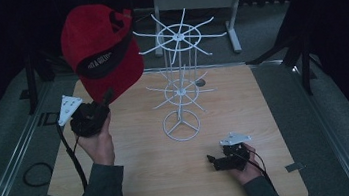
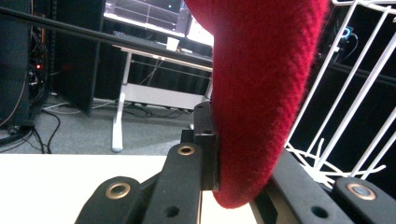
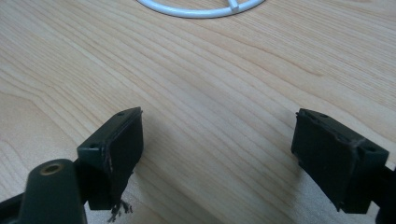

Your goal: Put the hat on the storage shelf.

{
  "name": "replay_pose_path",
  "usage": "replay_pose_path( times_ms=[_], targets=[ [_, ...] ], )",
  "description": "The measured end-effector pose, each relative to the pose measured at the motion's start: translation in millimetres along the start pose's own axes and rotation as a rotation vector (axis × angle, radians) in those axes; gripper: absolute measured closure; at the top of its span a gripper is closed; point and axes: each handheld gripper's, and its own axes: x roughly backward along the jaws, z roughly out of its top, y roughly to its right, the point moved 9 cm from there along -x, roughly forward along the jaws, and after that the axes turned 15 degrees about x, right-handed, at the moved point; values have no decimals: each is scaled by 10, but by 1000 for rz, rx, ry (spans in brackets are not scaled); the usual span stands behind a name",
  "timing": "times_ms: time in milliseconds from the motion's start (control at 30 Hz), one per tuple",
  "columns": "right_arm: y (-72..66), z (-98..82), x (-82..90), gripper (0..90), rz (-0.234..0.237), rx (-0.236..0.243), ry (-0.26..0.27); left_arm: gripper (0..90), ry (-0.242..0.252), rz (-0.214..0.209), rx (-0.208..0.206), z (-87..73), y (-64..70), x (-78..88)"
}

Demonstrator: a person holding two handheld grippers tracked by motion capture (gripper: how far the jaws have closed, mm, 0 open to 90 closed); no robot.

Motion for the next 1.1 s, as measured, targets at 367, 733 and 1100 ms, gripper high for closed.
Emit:
replay_pose_path(
  times_ms=[367, 733, 1100],
  targets=[
    [0, 0, 0, 166, 0, 0, 0, 861, 10, -22, -5, 28, 65, 53],
    [0, 0, 0, 166, 0, 0, 0, 860, 17, -46, 1, 53, 122, 91],
    [0, 0, 0, 166, 0, 0, 0, 860, 17, -56, 7, 39, 141, 120]
  ],
)
